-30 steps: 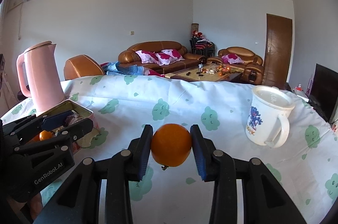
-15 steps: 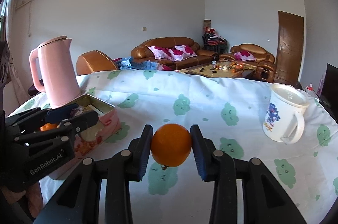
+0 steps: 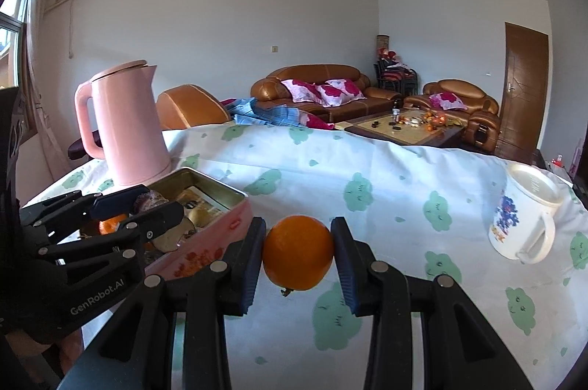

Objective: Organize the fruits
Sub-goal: 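Carry the cylinder and orange over the tin box and lower them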

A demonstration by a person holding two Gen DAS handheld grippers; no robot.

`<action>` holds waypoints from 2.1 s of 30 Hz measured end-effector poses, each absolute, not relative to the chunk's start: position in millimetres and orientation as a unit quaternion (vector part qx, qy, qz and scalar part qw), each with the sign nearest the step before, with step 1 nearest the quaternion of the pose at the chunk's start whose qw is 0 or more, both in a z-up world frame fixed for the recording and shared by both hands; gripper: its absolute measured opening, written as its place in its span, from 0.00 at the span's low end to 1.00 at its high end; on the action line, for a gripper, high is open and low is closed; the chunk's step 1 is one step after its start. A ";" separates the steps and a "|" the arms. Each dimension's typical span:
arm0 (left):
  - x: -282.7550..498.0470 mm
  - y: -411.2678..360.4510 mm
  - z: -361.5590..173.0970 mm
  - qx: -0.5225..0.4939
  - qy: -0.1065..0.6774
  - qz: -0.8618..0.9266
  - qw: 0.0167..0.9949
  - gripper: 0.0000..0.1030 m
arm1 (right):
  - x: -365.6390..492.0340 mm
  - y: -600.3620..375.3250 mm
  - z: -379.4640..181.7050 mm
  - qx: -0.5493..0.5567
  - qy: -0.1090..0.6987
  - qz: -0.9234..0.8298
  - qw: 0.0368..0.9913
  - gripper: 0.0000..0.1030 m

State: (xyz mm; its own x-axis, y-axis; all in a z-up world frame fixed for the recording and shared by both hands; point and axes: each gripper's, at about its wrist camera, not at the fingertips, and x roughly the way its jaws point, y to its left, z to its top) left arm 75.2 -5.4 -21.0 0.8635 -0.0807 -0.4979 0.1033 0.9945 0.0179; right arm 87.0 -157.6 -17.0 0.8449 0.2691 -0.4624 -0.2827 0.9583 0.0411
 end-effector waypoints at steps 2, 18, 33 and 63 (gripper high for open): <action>75.5 0.7 -20.7 0.023 0.257 -0.041 0.965 0.41 | 87.9 -151.4 -14.6 -0.017 0.238 0.149 0.960 0.38; 78.3 52.1 -20.0 0.008 0.267 0.005 0.964 0.41 | 98.6 -104.9 -3.3 -0.037 0.235 0.191 0.952 0.38; 77.8 91.5 -25.6 0.000 0.275 0.039 0.961 0.41 | 110.1 -65.6 -8.7 -0.045 0.244 0.225 0.942 0.38; 84.6 113.4 -31.1 -0.009 0.277 0.035 0.960 0.41 | 130.7 -24.9 -30.2 -0.058 0.275 0.239 0.929 0.38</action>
State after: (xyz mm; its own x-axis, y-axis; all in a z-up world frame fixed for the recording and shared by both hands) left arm 84.6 113.4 -31.1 0.8443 0.0632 -0.5322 -0.0729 0.9973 0.0028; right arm 130.7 -24.9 -30.2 0.7338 0.4128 -0.5396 -0.4768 0.8787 0.0239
